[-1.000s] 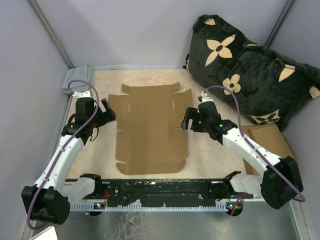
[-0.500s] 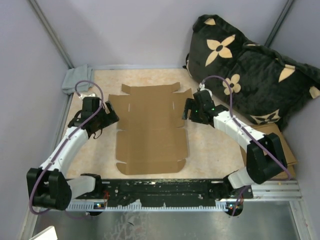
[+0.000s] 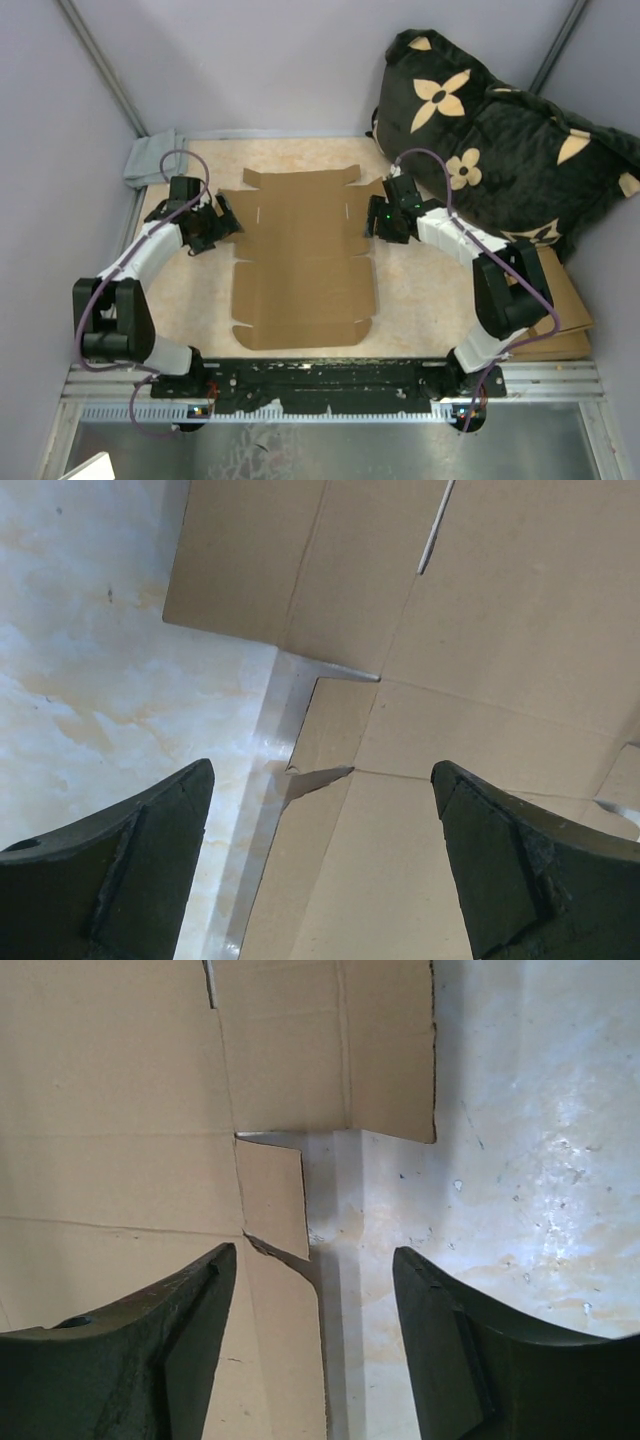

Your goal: Fold the paper box

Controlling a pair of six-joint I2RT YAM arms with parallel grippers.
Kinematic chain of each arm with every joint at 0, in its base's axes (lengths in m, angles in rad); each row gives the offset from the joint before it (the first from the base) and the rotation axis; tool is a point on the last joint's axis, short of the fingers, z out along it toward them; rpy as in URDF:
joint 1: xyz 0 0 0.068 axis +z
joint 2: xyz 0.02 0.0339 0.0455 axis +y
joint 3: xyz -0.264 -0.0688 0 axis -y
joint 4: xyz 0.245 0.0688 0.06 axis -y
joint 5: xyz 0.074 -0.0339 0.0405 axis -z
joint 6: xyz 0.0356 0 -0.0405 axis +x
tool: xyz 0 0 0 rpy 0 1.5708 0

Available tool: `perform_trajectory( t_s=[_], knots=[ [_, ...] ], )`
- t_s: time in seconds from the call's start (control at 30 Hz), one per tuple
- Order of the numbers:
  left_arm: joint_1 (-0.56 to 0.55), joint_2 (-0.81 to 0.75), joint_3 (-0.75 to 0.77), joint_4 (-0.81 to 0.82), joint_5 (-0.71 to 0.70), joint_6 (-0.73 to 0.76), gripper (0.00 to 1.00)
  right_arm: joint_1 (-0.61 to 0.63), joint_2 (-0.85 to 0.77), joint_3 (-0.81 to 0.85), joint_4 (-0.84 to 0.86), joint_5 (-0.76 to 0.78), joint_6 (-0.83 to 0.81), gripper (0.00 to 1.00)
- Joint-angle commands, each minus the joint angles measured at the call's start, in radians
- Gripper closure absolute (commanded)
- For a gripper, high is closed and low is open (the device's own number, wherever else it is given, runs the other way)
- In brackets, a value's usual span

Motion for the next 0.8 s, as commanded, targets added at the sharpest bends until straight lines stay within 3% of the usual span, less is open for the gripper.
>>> perform_trajectory(
  t_s=[0.0, 0.47, 0.77],
  knots=[
    [0.006, 0.026, -0.001, -0.006, 0.015, 0.046, 0.04, -0.005, 0.020, 0.035, 0.066, -0.064, -0.024, 0.37],
    [0.003, 0.186, 0.034, 0.004, 0.173, 0.050, 0.11, 0.019, 0.169, 0.155, 0.010, -0.065, -0.096, 0.42],
    [-0.009, 0.157, 0.020, 0.046, 0.240, 0.061, 0.14, 0.074, 0.211, 0.206, -0.018, -0.056, -0.113, 0.42]
  ],
)
